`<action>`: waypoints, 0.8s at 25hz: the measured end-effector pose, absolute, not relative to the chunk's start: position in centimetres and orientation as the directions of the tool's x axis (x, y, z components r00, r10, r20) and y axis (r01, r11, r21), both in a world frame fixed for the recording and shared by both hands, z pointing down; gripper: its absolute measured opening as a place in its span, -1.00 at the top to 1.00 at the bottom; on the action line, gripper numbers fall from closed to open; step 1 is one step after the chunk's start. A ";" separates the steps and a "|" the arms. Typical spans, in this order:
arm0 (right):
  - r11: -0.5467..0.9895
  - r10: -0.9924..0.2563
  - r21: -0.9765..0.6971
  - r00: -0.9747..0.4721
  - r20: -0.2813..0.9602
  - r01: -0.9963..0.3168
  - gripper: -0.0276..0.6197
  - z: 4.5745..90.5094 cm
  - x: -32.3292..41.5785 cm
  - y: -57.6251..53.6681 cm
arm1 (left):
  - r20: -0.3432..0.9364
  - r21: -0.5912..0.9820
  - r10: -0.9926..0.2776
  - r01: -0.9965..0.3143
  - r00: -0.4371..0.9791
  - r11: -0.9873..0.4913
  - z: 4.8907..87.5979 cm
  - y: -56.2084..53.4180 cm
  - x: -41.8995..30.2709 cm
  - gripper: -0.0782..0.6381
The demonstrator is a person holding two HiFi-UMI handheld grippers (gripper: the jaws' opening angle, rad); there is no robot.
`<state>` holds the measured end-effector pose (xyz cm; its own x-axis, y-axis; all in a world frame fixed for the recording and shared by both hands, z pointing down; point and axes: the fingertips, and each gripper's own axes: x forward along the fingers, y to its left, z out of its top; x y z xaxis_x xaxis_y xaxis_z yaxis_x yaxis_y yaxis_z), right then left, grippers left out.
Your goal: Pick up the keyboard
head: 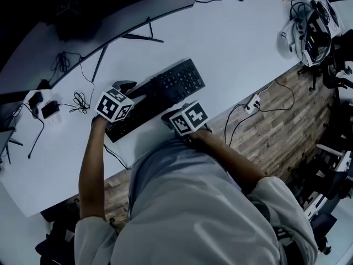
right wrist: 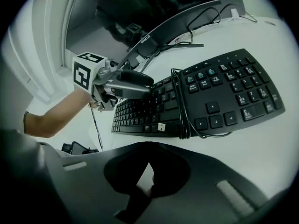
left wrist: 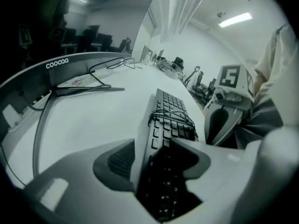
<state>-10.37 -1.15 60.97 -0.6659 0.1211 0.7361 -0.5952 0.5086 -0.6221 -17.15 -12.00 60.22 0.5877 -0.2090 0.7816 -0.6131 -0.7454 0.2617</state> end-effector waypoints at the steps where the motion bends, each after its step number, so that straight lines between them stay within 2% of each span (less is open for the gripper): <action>1: 0.505 0.120 -0.621 -0.664 0.738 -0.599 0.91 61.2 -10.4 -1.4 | 0.780 0.271 -0.202 -0.611 0.592 -0.744 60.3 -12.1 -17.1 0.78; 20: 0.445 0.149 -0.672 -0.692 0.707 -0.592 0.91 63.9 -11.6 -1.6 | 0.769 0.374 -0.092 -0.561 0.633 -0.739 61.1 -11.3 -16.7 0.78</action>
<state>-11.60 -1.58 63.94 -0.6916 0.1487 0.7068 -0.5916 0.4448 -0.6724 -16.69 -11.30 61.08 0.6331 -0.0922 0.7685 -0.5611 -0.7386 0.3736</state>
